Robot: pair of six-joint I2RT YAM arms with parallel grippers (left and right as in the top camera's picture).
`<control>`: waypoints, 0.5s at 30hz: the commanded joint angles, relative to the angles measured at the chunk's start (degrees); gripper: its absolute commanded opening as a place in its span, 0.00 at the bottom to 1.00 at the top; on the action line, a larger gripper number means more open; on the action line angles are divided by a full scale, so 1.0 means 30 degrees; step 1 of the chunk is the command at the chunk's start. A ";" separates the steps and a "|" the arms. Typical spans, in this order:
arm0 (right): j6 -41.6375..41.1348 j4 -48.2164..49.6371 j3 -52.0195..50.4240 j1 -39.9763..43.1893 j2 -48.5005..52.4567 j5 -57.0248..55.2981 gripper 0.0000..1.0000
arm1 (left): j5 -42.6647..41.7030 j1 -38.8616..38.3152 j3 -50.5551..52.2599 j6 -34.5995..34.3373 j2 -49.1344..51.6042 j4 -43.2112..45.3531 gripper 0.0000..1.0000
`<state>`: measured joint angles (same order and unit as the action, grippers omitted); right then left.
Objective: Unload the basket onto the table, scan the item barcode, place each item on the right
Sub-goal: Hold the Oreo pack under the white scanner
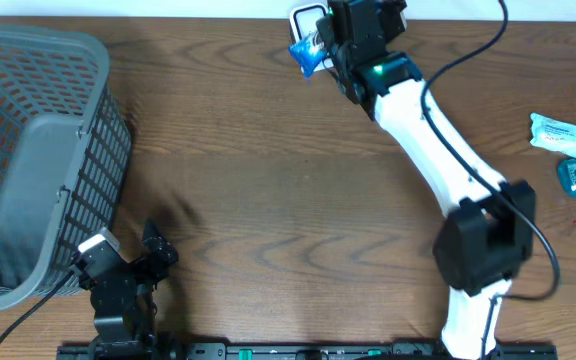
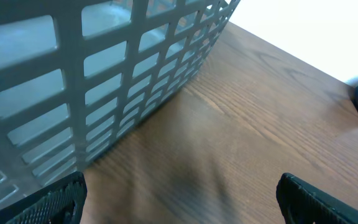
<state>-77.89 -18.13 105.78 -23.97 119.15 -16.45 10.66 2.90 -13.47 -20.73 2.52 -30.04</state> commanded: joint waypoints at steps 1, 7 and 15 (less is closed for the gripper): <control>0.0554 0.2025 0.0087 0.0605 0.1676 -0.0925 0.02 | 0.0168 0.0087 -0.0036 0.0321 -0.0015 0.0015 0.98; -0.0495 0.6193 0.0102 0.1064 0.3643 -0.0699 0.01 | 0.0168 0.0087 -0.0036 0.0321 -0.0015 0.0015 0.98; -0.2178 0.8335 0.2098 0.1093 0.6768 -0.0692 0.02 | 0.0168 0.0087 -0.0036 0.0321 -0.0015 0.0015 0.98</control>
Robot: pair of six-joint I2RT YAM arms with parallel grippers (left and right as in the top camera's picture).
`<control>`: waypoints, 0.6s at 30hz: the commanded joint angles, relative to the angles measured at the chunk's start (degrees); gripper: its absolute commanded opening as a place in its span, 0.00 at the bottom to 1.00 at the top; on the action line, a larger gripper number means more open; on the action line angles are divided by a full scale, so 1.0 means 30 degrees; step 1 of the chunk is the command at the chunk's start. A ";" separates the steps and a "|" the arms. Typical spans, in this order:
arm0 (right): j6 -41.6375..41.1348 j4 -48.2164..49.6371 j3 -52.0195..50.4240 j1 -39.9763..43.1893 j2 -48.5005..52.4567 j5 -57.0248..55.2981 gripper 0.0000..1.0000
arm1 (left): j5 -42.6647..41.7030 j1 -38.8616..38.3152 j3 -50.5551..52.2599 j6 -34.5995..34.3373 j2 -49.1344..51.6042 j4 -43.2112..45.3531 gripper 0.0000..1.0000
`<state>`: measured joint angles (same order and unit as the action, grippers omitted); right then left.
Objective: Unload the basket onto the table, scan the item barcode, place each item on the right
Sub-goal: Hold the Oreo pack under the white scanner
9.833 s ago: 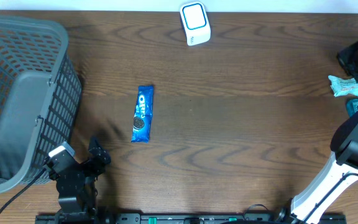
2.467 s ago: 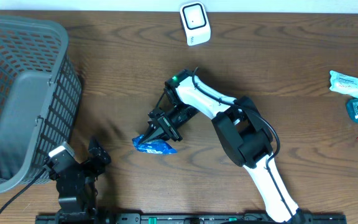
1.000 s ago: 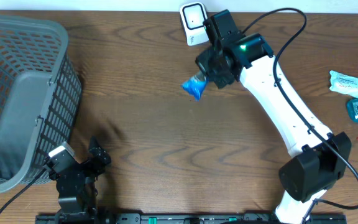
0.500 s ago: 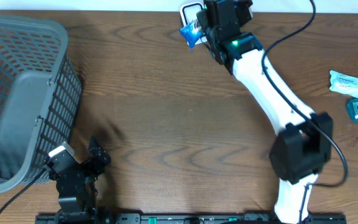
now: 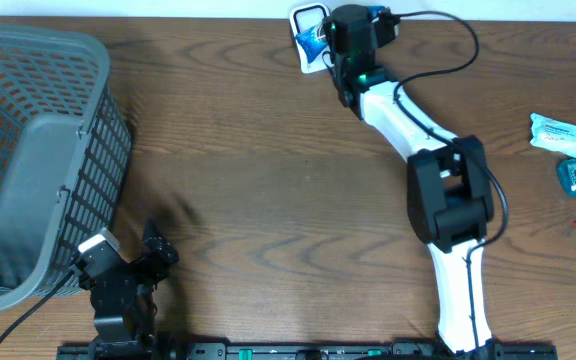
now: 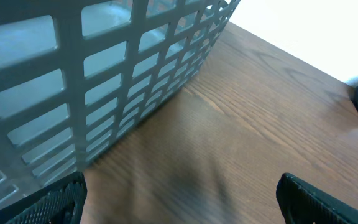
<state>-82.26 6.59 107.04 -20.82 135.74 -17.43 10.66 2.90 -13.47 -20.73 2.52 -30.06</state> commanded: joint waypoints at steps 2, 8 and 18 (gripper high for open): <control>-0.0707 -0.0189 0.2922 0.0036 0.2084 -0.0372 0.01 | 0.0168 0.0087 -0.0036 0.0321 -0.0015 0.0022 0.98; -0.0707 -0.2186 0.7417 0.0080 0.4758 -0.0357 0.02 | 0.0168 0.0087 -0.0036 0.0321 -0.0015 0.0022 0.98; -0.0109 -0.6761 1.0499 0.0474 0.5311 -0.0248 0.02 | 0.0168 0.0087 -0.0036 0.0321 -0.0015 0.0022 0.98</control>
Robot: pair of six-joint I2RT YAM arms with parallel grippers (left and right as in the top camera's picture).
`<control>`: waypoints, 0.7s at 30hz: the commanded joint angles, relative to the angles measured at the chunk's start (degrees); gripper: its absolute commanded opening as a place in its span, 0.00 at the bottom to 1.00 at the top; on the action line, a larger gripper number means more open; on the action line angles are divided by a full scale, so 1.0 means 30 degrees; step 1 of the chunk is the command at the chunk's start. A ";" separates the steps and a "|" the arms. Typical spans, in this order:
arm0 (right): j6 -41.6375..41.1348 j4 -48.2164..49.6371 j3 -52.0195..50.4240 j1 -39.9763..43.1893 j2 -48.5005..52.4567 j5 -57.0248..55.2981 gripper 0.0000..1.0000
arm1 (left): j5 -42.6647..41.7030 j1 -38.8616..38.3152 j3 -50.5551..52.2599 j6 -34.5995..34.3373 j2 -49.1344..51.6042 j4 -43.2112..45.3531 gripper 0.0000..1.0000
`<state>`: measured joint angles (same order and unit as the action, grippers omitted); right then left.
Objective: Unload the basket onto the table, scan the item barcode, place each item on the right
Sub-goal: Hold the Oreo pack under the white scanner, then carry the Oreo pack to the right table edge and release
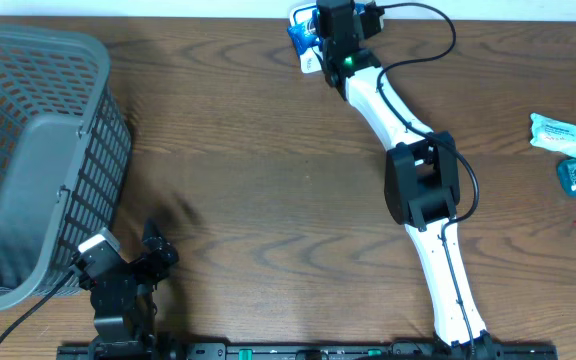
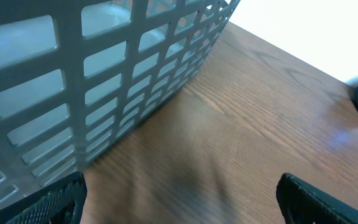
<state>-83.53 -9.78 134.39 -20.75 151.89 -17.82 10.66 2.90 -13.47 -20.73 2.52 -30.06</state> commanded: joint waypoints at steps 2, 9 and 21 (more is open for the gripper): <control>0.0576 -0.3220 0.2251 0.0787 -0.0204 0.0772 0.02 | 0.0168 0.0087 -0.0036 0.0321 -0.0015 0.0022 0.98; 0.3373 -1.1358 0.5880 0.2718 -0.1559 0.2244 0.02 | 0.0168 0.0087 -0.0036 0.0321 -0.0015 0.0022 0.98; 0.5224 -2.1580 0.6171 0.9573 -0.3956 -0.0925 0.01 | 0.0168 0.0087 -0.0036 0.0321 -0.0015 0.0022 0.98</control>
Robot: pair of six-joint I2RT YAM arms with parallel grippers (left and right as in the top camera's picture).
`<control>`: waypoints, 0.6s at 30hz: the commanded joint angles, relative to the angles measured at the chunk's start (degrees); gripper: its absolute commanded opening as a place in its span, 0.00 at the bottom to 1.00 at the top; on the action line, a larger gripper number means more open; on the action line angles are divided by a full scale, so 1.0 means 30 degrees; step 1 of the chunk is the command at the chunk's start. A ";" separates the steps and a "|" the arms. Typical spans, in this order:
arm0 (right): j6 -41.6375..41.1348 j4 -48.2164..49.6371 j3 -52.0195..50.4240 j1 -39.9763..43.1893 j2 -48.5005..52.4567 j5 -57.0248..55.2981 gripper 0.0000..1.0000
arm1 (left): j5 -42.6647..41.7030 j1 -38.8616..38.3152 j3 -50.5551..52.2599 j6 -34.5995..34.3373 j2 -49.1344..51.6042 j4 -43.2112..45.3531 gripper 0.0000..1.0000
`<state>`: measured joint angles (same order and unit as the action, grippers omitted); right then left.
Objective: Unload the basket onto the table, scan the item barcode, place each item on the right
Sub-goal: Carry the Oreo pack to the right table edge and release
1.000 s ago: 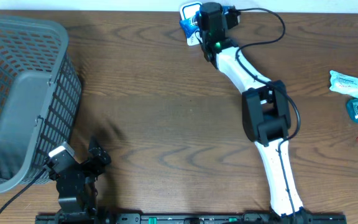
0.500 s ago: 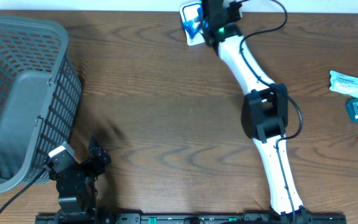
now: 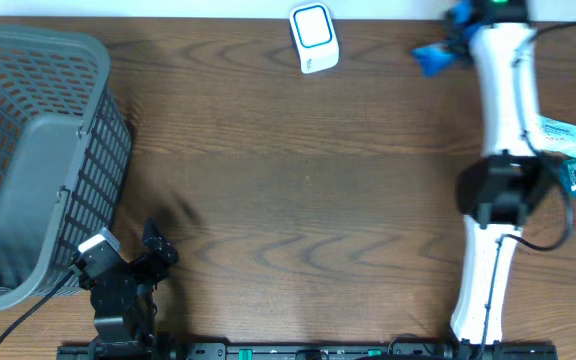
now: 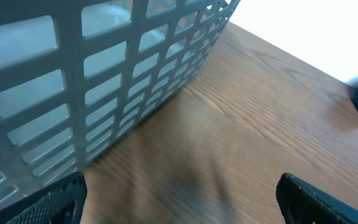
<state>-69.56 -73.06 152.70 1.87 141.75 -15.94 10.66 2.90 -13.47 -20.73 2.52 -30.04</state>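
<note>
The white scanner with a blue-rimmed window lies at the table's far edge, centre, uncovered. A blue packet hangs to the right of it, at the end of my right arm. My right gripper is at the top edge of the overhead view, partly cut off, and looks shut on the packet. My left gripper rests at the near left beside the basket. In the left wrist view the left gripper is open, its fingertips wide apart with only bare wood between them.
A grey mesh basket fills the left side and looms close in the left wrist view as the basket wall. At the right edge lie a pale teal packet, a blue packet and a red item.
My right arm has moved from over the scanner to the far right of it, taking the blue packet along. The scanner now shows in full. The left arm has not moved.
My right gripper held the blue packet just beside the scanner, then right over it for two moments. Now the packet is away to the right, clear of the scanner. The left gripper stayed open by the basket throughout.
</note>
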 commanded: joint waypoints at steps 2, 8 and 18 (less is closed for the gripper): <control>0.0474 -0.0423 -0.0546 0.3344 -0.0561 -0.1661 0.01 | 0.0168 0.0087 -0.0036 0.0321 -0.0015 0.0015 0.98; 0.0277 0.2186 -0.3694 0.6572 -0.0554 -0.2229 0.01 | 0.0168 0.0087 -0.0036 0.0321 -0.0015 0.0015 0.98; 0.0284 0.8320 -0.9384 0.9792 -0.0554 -0.1872 0.01 | 0.0168 0.0087 -0.0036 0.0321 -0.0015 0.0015 0.98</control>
<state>-68.93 -50.37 127.13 30.28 140.99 -20.40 10.66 2.92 -13.47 -20.73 2.52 -30.06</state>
